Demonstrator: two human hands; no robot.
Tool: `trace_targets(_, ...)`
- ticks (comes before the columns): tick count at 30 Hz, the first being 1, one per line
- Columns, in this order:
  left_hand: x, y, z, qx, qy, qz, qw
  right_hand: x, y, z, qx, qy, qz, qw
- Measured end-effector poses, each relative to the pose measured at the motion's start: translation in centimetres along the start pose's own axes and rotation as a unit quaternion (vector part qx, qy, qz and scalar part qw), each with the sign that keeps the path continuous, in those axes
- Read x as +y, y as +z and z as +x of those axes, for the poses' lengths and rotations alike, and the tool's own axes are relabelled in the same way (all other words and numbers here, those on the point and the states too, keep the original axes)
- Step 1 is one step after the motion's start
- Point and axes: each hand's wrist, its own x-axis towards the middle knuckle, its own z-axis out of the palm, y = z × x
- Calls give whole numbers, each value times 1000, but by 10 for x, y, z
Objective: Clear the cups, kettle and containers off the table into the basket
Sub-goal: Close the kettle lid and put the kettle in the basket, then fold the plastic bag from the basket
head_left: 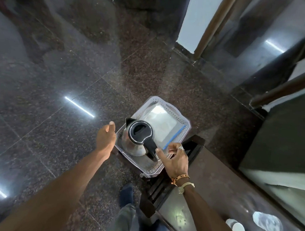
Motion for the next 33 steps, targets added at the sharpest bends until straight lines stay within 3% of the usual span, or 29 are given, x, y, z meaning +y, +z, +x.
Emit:
trace_targets(6, 38, -7, -7, 65, 42, -16, 997, -13, -41, -3, 1, 10, -15, 1000)
trace_targets(14, 81, 14, -61, 71, 168, -28, 983, -28, -71, -5, -6, -21, 5, 1000)
trace_targets(23, 100, 70, -95, -33, 206, 37, 977, -25, -112, -4, 18, 7, 52, 998)
trace_targets(28, 115, 94, -82, -107, 265, 207, 935, -30, -120, 21, 29, 50, 62, 996)
trace_targets(33, 127, 118, -41, -174, 249, 276, 912, -40, -106, 59, 39, 99, 85, 991)
